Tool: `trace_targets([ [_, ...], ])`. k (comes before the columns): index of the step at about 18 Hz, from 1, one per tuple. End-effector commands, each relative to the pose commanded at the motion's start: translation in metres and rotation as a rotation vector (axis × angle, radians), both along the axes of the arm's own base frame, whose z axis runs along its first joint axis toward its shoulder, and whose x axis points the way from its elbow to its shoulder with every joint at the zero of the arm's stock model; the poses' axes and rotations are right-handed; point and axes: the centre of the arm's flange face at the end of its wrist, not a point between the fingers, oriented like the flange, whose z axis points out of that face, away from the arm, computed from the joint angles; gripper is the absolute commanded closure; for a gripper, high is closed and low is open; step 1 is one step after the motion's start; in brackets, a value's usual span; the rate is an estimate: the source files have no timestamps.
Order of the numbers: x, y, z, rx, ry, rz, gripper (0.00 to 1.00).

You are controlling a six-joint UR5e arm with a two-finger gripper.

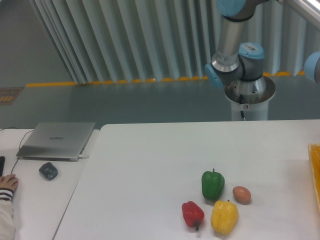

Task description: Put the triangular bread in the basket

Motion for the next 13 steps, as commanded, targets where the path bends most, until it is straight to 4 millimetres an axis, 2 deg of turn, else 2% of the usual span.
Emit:
trace_targets([
  [3,0.031,0.032,-0.001,0.01,-0.01,0.011,0.0],
  [4,0.036,0.037,-0.002,0.011,-0.015,0.015,0.0],
  [8,0.061,0.053,-0.004,0.015,-0.024,0.014,0.0],
  [13,0.079,0.061,-0.011,0.013,-0.041,0.027,0.0],
])
